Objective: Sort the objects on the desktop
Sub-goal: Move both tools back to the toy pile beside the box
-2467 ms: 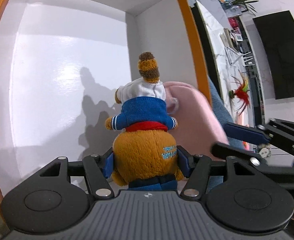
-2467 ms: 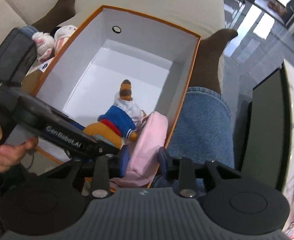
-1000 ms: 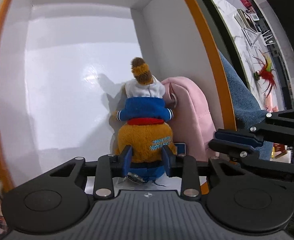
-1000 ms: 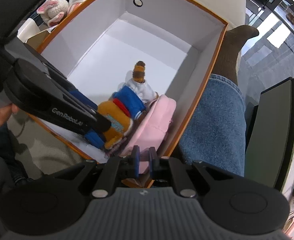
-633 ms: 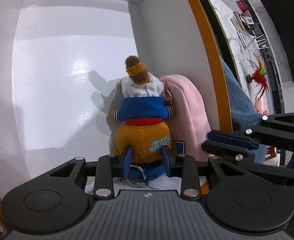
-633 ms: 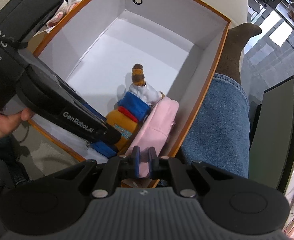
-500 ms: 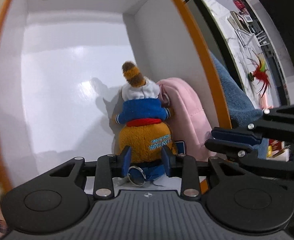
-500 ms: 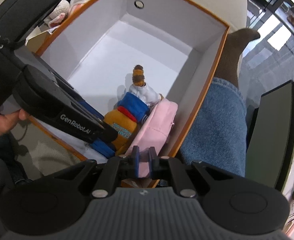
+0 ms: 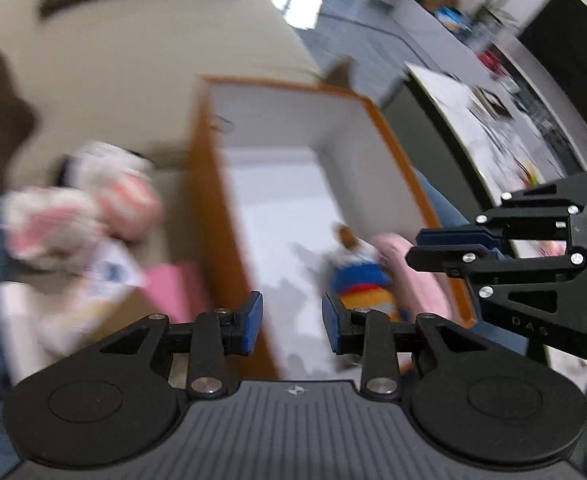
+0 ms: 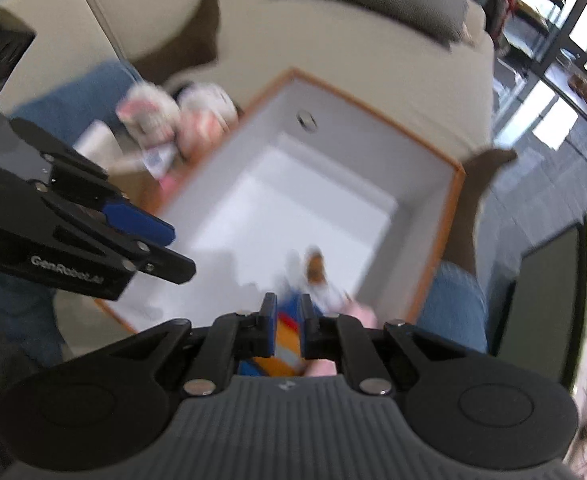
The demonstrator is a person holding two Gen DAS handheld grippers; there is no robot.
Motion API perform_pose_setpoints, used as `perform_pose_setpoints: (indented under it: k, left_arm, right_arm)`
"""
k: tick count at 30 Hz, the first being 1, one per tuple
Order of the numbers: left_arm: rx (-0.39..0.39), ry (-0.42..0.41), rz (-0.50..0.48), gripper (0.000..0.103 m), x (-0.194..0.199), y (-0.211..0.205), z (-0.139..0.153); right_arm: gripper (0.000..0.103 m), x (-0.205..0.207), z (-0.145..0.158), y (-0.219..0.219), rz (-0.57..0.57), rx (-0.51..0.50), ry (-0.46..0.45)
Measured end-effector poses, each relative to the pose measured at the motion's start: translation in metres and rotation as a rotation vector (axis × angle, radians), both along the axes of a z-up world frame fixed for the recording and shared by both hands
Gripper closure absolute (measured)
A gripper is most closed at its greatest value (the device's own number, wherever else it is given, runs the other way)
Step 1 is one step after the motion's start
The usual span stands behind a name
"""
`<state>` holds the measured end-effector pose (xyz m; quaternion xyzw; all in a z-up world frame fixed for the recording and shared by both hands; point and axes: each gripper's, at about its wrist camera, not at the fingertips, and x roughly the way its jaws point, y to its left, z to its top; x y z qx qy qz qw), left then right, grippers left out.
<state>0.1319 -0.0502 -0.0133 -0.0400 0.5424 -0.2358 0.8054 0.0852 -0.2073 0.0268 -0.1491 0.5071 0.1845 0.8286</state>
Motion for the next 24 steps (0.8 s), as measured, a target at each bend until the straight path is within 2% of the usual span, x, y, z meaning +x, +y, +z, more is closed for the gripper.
perform_pose_setpoints:
  k: [4, 5, 7, 11, 13, 14, 19, 24]
  left_arm:
    - [0.022, -0.006, 0.137, 0.064, 0.021, 0.047, 0.014]
    - [0.029, -0.011, 0.176, 0.055, 0.028, 0.056, 0.013]
    - [0.039, -0.018, 0.245, 0.046, 0.042, 0.075, 0.012]
    - [0.021, 0.042, 0.348, 0.045, 0.077, 0.101, -0.003]
    - [0.015, 0.086, 0.402, 0.045, 0.093, 0.110, -0.016]
    - [0.012, 0.106, 0.430, 0.045, 0.099, 0.114, -0.021]
    - [-0.028, 0.214, 0.500, 0.045, 0.117, 0.126, -0.050]
    - [-0.060, 0.273, 0.607, 0.045, 0.119, 0.142, -0.068]
  right_arm:
    - [0.092, 0.020, 0.012, 0.034, 0.043, 0.050, -0.049]
    - [0.092, 0.027, 0.012, 0.042, 0.052, 0.055, -0.055]
    - [0.092, 0.042, 0.010, 0.061, 0.071, 0.069, -0.054]
    - [0.091, 0.072, 0.004, 0.097, 0.133, 0.094, -0.032]
    - [0.087, 0.087, -0.003, 0.113, 0.157, 0.087, -0.017]
    - [0.082, 0.094, -0.007, 0.119, 0.165, 0.084, -0.011]
    - [0.079, 0.125, -0.027, 0.145, 0.204, 0.051, -0.004]
    - [0.079, 0.153, -0.048, 0.162, 0.239, 0.029, -0.008]
